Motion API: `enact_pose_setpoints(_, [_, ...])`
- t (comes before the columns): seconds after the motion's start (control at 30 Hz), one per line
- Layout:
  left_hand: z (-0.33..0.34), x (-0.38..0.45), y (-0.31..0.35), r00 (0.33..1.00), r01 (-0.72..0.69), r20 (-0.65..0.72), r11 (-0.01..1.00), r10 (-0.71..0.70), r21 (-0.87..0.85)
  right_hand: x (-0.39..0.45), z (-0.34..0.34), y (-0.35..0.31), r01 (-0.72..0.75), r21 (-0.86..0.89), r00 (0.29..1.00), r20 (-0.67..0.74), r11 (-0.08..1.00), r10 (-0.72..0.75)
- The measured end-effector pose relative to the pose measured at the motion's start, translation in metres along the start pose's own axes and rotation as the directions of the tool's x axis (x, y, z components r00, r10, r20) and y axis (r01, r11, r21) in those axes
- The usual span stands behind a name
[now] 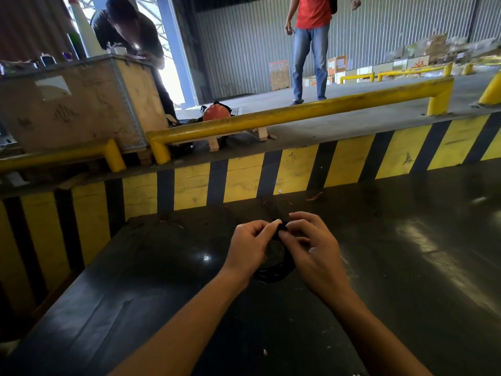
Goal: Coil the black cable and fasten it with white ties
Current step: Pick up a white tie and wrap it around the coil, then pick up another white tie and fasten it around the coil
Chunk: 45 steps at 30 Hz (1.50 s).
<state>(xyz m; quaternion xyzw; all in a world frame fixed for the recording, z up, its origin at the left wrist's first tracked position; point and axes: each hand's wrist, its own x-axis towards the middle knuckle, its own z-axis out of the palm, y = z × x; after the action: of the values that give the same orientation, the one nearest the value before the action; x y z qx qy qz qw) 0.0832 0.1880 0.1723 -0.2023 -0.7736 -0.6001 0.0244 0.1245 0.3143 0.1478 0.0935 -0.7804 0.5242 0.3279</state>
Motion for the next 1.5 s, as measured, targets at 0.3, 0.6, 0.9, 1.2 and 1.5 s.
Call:
enact_pose_setpoints(0.3, [0.003, -0.011, -0.016, 0.959, -0.282, 0.086, 0.947, 0.272, 0.156, -0.013, -0.008, 0.01, -0.182, 0.279, 0.983, 0.029, 0.943, 0.182])
enact_pose_setpoints(0.6, [0.006, -0.037, -0.044, 0.952, 0.053, 0.288, 0.983, -0.103, 0.174, -0.054, 0.005, 0.031, -0.326, 0.435, 0.913, -0.086, 0.839, 0.399])
enact_pose_setpoints(0.9, [0.01, -0.092, -0.127, 0.781, 0.624, 0.222, 0.745, -0.584, -0.236, -0.127, 0.028, 0.107, -0.655, 0.64, 0.554, 0.046, 0.401, 0.831])
enact_pose_setpoints(1.2, [-0.005, -0.129, -0.19, 0.593, 0.805, 0.116, 0.579, -0.797, -0.131, -0.215, -0.013, 0.181, -0.856, -0.15, 0.516, -0.233, 0.494, 0.824])
enact_pose_setpoints(1.5, [-0.012, -0.147, -0.203, 0.528, 0.839, 0.145, 0.488, -0.837, -0.242, -0.208, -0.021, 0.199, -0.773, -0.444, 0.563, -0.148, 0.454, 0.813])
